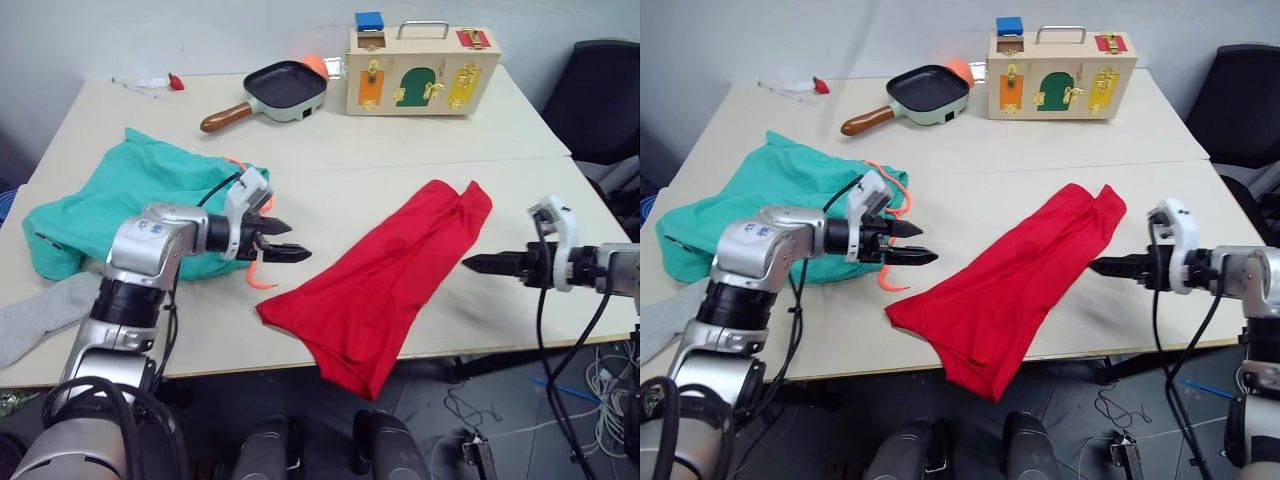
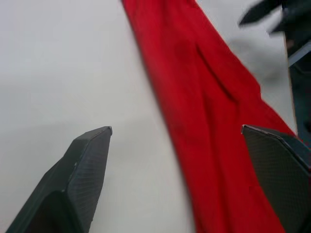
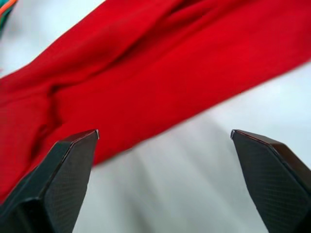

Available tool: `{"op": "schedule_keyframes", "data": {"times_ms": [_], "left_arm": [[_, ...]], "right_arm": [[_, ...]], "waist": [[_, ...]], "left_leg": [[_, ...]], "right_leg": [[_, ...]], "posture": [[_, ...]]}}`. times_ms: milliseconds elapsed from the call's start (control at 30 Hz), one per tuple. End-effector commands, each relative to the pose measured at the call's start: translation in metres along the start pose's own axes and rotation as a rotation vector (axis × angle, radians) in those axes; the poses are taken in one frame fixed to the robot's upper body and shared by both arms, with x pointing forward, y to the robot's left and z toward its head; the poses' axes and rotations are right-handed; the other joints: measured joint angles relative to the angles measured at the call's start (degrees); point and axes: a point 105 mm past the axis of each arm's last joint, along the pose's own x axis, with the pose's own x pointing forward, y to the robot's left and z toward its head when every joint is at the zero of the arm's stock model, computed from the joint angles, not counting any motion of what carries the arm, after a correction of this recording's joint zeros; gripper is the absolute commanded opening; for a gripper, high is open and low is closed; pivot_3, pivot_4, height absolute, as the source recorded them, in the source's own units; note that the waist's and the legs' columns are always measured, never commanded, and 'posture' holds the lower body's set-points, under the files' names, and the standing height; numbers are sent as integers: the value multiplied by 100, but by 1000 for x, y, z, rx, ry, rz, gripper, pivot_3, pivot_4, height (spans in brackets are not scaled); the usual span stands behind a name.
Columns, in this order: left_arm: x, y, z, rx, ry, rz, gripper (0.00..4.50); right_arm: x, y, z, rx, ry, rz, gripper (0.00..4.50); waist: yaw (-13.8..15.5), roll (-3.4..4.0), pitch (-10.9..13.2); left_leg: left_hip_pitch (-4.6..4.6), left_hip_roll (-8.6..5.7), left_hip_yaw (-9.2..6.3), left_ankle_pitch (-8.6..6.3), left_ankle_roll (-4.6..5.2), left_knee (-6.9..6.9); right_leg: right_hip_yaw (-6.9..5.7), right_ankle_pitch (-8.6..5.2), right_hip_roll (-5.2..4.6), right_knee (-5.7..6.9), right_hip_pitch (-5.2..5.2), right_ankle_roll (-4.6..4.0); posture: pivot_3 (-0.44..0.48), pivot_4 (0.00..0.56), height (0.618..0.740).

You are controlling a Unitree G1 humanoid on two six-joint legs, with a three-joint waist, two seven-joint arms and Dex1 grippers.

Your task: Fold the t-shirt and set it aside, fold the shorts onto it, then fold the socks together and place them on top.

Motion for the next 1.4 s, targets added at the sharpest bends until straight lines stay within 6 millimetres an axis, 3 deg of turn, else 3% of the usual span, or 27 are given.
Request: {"op": "schedule_keyframes", "data": {"times_ms": [33,200,500,567,667,967,1067,1267,1400], "left_arm": [[29,8,4,2,0,-24,4480],[62,12,8,-14,-13,-28,4480],[94,0,0,-27,19,-33,4480],[99,-4,-5,-38,32,-50,4500],[105,-8,-10,-62,31,-64,3890],[112,-7,-14,-155,-50,-39,1015],[113,-7,-12,-189,-94,-38,38],[114,-8,-16,-241,-124,-48,9],[102,12,-14,-254,-187,73,9]], "right_arm": [[11,29,-22,-4,15,34,4500],[29,68,-56,31,44,156,4500],[43,86,-74,52,27,148,4500],[45,89,-76,53,29,154,4133],[48,91,-77,59,26,153,3289],[43,89,-74,56,39,166,117],[38,84,-71,52,41,154,0],[27,71,-64,48,42,114,0],[20,61,-56,32,44,86,0]], "waist": [[63,-1,0],[81,-17,-7],[74,-43,-16],[75,-45,-17],[76,-46,-18],[75,-46,-18],[79,-46,-18],[78,-47,-17],[78,-47,-17]], "left_leg": [[-1,-1,0,0,0,-2],[-62,-8,4,-1,12,12],[-79,-12,7,4,25,17],[-76,-12,6,3,27,17],[-77,-11,1,3,27,16],[-79,-18,2,2,33,17],[-80,-20,2,3,36,18],[-81,-23,2,3,38,18],[-80,-23,2,3,39,18]], "right_leg": [[-1,0,-1,-3,1,0],[1,2,-4,6,-68,2],[-20,4,4,11,-82,2],[-18,4,-1,12,-82,2],[-15,4,-4,15,-82,2],[-17,4,0,16,-83,3],[-16,5,-2,15,-83,4],[-18,6,-1,15,-83,6],[-16,6,-4,16,-83,7]], "posture": [[0,150,740],[0,150,740],[0,150,740],[0,150,740],[0,150,740],[0,150,740],[0,150,740],[0,150,740],[0,150,740]]}}
